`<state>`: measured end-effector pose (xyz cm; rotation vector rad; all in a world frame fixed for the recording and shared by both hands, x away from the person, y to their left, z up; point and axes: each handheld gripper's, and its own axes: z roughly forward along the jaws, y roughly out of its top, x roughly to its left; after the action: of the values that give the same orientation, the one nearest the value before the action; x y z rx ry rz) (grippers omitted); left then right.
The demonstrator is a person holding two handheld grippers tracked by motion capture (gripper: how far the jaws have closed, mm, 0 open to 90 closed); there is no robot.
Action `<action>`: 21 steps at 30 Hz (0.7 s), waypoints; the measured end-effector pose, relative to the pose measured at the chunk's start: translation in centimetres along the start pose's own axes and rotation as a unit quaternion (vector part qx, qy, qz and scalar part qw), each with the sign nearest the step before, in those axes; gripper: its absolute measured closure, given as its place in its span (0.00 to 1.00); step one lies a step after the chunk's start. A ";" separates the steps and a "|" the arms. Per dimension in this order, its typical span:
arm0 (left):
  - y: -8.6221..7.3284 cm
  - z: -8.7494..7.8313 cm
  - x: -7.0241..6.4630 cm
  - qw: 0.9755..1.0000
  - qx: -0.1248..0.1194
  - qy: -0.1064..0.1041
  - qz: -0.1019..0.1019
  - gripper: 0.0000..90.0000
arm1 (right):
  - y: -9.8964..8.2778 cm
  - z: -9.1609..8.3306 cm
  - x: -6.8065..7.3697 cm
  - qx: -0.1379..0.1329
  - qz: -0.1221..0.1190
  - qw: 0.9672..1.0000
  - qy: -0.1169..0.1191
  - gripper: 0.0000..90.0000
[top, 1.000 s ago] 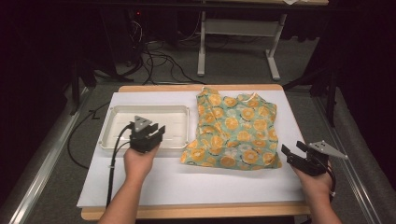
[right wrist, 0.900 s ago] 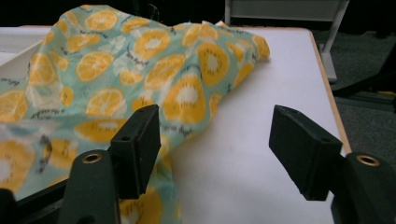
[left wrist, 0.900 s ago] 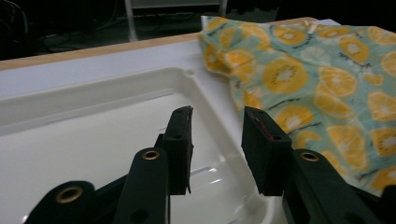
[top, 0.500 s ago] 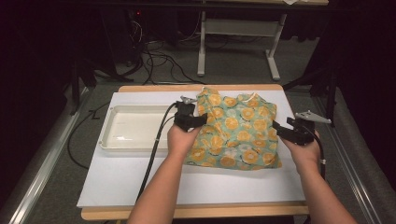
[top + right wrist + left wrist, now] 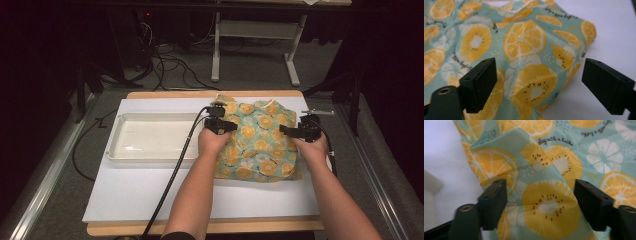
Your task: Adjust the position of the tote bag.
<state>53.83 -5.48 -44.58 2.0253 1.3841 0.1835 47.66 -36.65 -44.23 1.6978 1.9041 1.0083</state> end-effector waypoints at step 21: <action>0.0 -2.4 -1.0 0.993 -0.111 0.002 0.050 1.00 | 1.4 -0.7 0.9 -0.033 -0.053 0.998 0.028 1.00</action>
<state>52.27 -5.23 -42.50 1.9089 1.2079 0.3690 47.96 -35.93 -42.53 1.5304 1.9518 1.0751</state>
